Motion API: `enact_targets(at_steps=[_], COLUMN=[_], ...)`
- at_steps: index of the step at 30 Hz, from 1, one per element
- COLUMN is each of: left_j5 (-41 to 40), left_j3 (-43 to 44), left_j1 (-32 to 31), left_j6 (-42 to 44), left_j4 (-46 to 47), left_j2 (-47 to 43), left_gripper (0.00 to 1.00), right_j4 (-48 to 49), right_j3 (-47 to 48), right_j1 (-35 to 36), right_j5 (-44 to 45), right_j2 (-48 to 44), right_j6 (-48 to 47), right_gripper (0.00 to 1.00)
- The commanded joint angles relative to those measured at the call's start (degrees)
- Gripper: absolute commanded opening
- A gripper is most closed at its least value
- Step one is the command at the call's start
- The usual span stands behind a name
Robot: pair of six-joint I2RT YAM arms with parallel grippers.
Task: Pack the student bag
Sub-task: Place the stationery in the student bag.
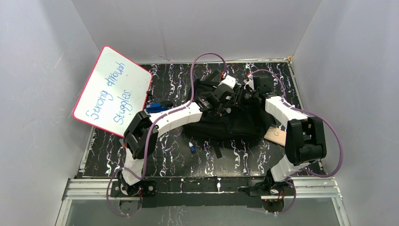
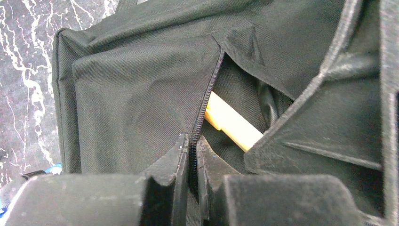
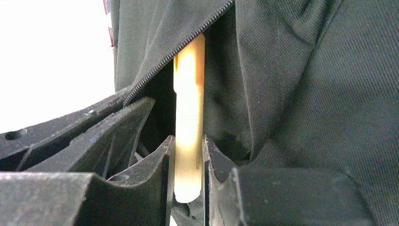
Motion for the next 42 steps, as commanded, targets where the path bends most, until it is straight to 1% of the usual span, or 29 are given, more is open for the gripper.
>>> enact_targets(at_steps=[1, 6, 9, 17, 20, 23, 24, 27, 30, 35, 38, 42], left_j5=[-0.9, -0.6, -0.6, 0.0, -0.1, -0.2, -0.3, -0.3, -0.4, -0.9, -1.0, -0.6], left_j3=[1.5, 1.4, 1.3, 1.6, 1.7, 1.5, 1.4, 1.4, 1.1, 0.8, 0.6, 0.7], left_j1=[0.3, 0.3, 0.3, 0.3, 0.3, 0.3, 0.3, 0.3, 0.3, 0.3, 0.3, 0.3], left_j6=[0.0, -0.3, -0.5, -0.5, -0.5, -0.7, -0.7, -1.0, -1.1, -1.0, -1.0, -1.3], left_j4=[1.3, 1.2, 1.3, 1.2, 0.9, 0.8, 0.8, 0.6, 0.4, 0.3, 0.3, 0.1], left_j2=[-5.5, -5.7, -5.9, -6.2, -6.2, -6.4, -6.3, -6.4, -6.3, -6.5, -6.2, -5.8], left_gripper=[0.0, 0.0, 0.0, 0.0, 0.0, 0.0, 0.0, 0.0, 0.0, 0.0, 0.0, 0.0], right_j4=[5.5, 7.6, 10.5, 23.3, 28.1, 30.6, 30.9, 30.7, 26.3, 20.0, 16.5, 11.6], right_j3=[3.6, 4.9, 4.1, -1.8, -4.2, -5.6, -5.9, -7.6, -8.8, -8.9, -8.6, -8.1], right_j1=[0.6, 3.1, 4.6, 8.3, 9.9, 11.4, 11.7, 11.8, 11.8, 11.7, 11.7, 11.6], right_j5=[-2.6, -2.1, -0.8, 4.2, 4.7, 4.5, 4.4, 6.2, 11.3, 17.2, 20.2, 24.3], right_j2=[1.1, 3.0, 3.6, 4.4, 4.4, 4.1, 3.6, 0.5, -4.0, -9.8, -12.8, -15.8], right_j6=[1.6, 3.5, 5.7, 13.2, 15.3, 15.5, 15.2, 13.7, 10.6, 6.3, 4.0, 1.2], right_gripper=[0.0, 0.0, 0.0, 0.0, 0.0, 0.0, 0.03, 0.19, 0.34, 0.43, 0.5, 0.53])
